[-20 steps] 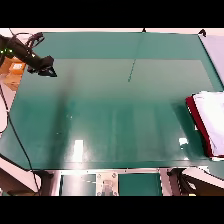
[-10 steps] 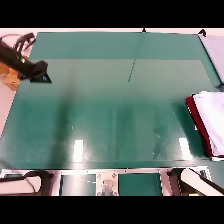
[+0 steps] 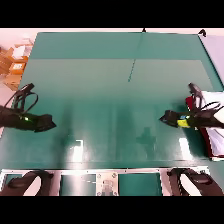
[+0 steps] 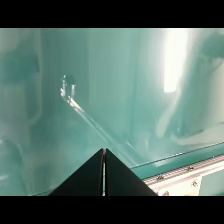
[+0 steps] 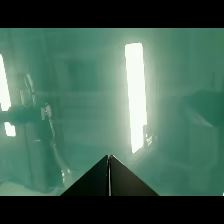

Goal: Fold the shirts.

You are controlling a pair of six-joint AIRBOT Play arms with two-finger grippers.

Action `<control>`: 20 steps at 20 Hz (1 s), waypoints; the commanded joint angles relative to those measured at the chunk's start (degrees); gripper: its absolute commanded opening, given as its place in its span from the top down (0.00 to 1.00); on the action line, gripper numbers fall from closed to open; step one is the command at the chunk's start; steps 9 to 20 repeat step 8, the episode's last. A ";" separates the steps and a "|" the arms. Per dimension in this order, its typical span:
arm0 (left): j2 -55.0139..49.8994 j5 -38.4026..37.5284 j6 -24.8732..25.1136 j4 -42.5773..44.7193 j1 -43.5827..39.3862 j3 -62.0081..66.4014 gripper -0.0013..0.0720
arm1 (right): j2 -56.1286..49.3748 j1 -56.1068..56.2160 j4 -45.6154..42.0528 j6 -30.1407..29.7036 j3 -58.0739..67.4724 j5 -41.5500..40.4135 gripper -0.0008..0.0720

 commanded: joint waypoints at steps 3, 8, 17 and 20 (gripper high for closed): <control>4.48 1.64 0.09 -0.98 0.00 -4.20 0.95 | 1.86 4.22 0.37 -0.13 -5.14 -1.97 0.96; 4.48 1.75 0.09 -1.22 0.00 -4.20 0.95 | 1.86 4.17 0.33 -0.13 -5.14 -1.97 0.96; 4.48 1.75 0.09 -1.22 0.00 -4.20 0.95 | 1.86 4.17 0.33 -0.13 -5.14 -1.97 0.96; 4.48 1.75 0.09 -1.22 0.00 -4.20 0.95 | 1.86 4.17 0.33 -0.13 -5.14 -1.97 0.96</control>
